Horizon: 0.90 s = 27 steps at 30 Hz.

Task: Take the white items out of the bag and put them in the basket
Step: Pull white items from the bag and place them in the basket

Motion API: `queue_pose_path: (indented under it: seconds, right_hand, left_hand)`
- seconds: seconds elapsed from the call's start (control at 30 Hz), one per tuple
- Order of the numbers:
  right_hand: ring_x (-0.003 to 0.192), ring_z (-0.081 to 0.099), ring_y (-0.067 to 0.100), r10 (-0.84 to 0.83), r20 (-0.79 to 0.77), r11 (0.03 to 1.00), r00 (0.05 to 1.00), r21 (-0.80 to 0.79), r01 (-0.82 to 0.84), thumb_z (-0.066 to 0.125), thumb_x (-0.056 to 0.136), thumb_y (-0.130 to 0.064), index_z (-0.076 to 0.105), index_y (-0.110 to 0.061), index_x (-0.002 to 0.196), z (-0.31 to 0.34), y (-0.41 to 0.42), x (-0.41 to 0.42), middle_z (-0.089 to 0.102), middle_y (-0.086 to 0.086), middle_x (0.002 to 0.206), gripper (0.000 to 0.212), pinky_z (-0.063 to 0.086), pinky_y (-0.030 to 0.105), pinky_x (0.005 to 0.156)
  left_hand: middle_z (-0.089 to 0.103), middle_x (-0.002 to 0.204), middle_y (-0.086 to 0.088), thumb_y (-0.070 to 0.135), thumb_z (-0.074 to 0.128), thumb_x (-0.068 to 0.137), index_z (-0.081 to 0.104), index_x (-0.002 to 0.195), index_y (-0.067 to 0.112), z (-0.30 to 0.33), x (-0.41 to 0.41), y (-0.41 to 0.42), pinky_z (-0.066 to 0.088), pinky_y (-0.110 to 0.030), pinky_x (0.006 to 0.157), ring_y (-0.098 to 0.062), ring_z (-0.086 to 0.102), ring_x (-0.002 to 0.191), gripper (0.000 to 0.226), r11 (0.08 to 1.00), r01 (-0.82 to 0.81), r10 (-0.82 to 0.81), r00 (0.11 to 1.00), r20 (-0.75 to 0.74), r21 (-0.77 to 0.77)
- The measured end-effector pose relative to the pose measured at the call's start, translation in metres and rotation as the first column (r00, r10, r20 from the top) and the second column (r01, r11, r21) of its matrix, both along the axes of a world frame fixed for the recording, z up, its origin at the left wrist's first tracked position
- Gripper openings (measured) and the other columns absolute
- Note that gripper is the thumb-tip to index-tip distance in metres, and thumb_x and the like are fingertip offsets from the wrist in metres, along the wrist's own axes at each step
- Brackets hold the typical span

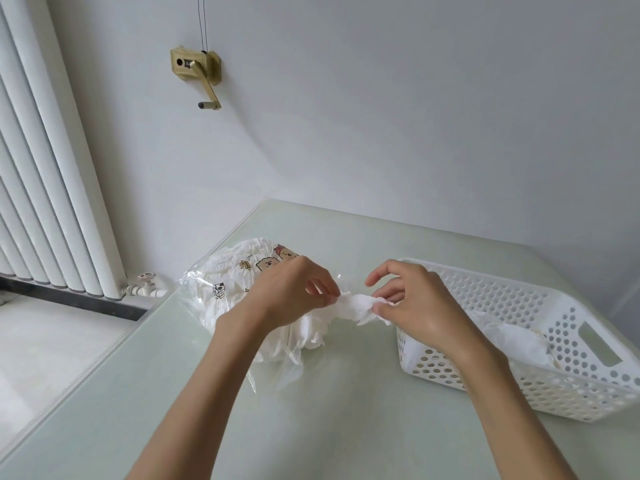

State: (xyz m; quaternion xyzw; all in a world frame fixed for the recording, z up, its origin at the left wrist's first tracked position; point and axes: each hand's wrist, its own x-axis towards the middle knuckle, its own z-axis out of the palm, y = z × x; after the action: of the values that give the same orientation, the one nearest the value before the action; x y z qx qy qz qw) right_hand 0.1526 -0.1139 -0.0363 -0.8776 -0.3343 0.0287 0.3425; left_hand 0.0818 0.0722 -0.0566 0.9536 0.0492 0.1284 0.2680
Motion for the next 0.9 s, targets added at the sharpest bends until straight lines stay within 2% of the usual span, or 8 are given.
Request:
queue_pose_path:
  seconds: [0.07, 0.2, 0.37, 0.47, 0.57, 0.63, 0.73, 0.9]
  right_hand:
    - [0.074, 0.064, -0.001, -0.016, 0.009, 0.999, 1.000, 0.042, 0.015, 0.071, 0.081, -0.010, 0.066, -0.027, 0.092, 0.001, -0.001, 0.002, 0.072, -0.009, 0.080, 0.021, 0.048, 0.012, 0.071]
    - [0.067, 0.065, 0.000, 0.056, -0.065, 0.988, 0.996, 0.150, -0.046, 0.071, 0.083, -0.013, 0.070, -0.023, 0.093, -0.002, 0.003, 0.000, 0.073, -0.008, 0.073, 0.014, 0.046, 0.006, 0.068]
    - [0.041, 0.044, 0.003, 0.042, -0.112, 0.950, 0.993, 0.313, -0.005, 0.067, 0.088, -0.018, 0.061, -0.017, 0.089, -0.008, 0.012, 0.002, 0.067, 0.000, 0.056, 0.007, 0.033, 0.012, 0.046]
    - [0.038, 0.031, 0.006, -0.021, -0.104, 0.924, 0.994, 0.377, 0.059, 0.064, 0.090, -0.025, 0.059, -0.017, 0.086, -0.010, 0.014, 0.004, 0.053, -0.005, 0.041, 0.011, 0.029, 0.019, 0.046]
    - [0.048, 0.049, 0.006, 0.074, -0.251, 0.930, 0.965, 0.367, 0.024, 0.066, 0.085, -0.040, 0.061, -0.023, 0.097, -0.004, 0.012, 0.003, 0.067, -0.006, 0.066, 0.022, 0.041, 0.014, 0.052]
    - [0.062, 0.062, 0.000, 0.122, -0.263, 0.952, 0.957, 0.305, -0.037, 0.075, 0.077, -0.038, 0.062, -0.025, 0.105, -0.004, 0.012, 0.001, 0.071, -0.007, 0.087, 0.033, 0.049, 0.012, 0.060]
    - [0.065, 0.066, 0.002, 0.025, -0.152, 0.927, 0.988, 0.375, 0.034, 0.077, 0.079, -0.026, 0.073, -0.020, 0.088, -0.008, 0.018, 0.001, 0.073, -0.007, 0.076, 0.012, 0.050, 0.016, 0.062]
    - [0.066, 0.067, 0.004, 0.003, -0.304, 0.767, 0.953, 0.612, 0.193, 0.064, 0.091, -0.020, 0.070, -0.010, 0.089, 0.003, 0.009, 0.001, 0.070, 0.000, 0.073, 0.012, 0.048, 0.015, 0.055]
  left_hand:
    - [0.071, 0.091, 0.020, 0.029, 0.071, 0.084, 0.072, 0.094, 0.034, 0.002, -0.001, 0.002, 0.051, -0.026, 0.081, 0.006, 0.063, 0.083, 0.011, 0.999, 0.026, -0.026, 1.000, -0.006, -0.039]
    - [0.066, 0.101, 0.024, 0.031, 0.083, 0.070, 0.061, 0.108, 0.039, 0.006, -0.001, -0.006, 0.048, -0.022, 0.081, 0.005, 0.060, 0.093, 0.045, 0.992, 0.099, -0.097, 0.995, 0.035, -0.080]
    - [0.073, 0.084, 0.015, 0.035, 0.077, 0.079, 0.073, 0.091, 0.024, 0.001, 0.005, -0.007, 0.052, -0.026, 0.077, 0.003, 0.067, 0.080, 0.017, 0.975, 0.132, -0.115, 0.988, 0.106, -0.177]
    - [0.072, 0.073, 0.009, 0.028, 0.071, 0.086, 0.073, 0.078, 0.018, -0.001, 0.007, -0.003, 0.055, -0.030, 0.075, -0.004, 0.069, 0.073, 0.014, 0.944, 0.161, -0.133, 0.985, 0.114, -0.288]
    - [0.069, 0.063, 0.009, 0.031, 0.065, 0.090, 0.069, 0.065, 0.027, 0.000, 0.004, 0.003, 0.044, -0.031, 0.065, -0.014, 0.061, 0.061, 0.026, 0.935, 0.108, -0.068, 0.989, 0.129, -0.338]
    - [0.073, 0.071, 0.004, 0.036, 0.060, 0.093, 0.074, 0.072, 0.020, 0.004, 0.001, 0.006, 0.047, -0.038, 0.066, -0.026, 0.067, 0.069, 0.030, 0.924, 0.095, -0.048, 0.990, 0.134, -0.369]
    - [0.076, 0.080, -0.001, 0.030, 0.053, 0.097, 0.076, 0.087, 0.006, 0.014, -0.002, 0.003, 0.047, -0.026, 0.067, -0.009, 0.072, 0.078, 0.035, 0.899, 0.093, -0.029, 0.988, 0.152, -0.427]
    - [0.075, 0.079, 0.011, 0.027, 0.051, 0.098, 0.073, 0.090, 0.015, 0.024, -0.008, 0.003, 0.050, -0.025, 0.070, -0.003, 0.071, 0.075, 0.026, 0.842, 0.004, 0.170, 0.947, 0.272, -0.540]
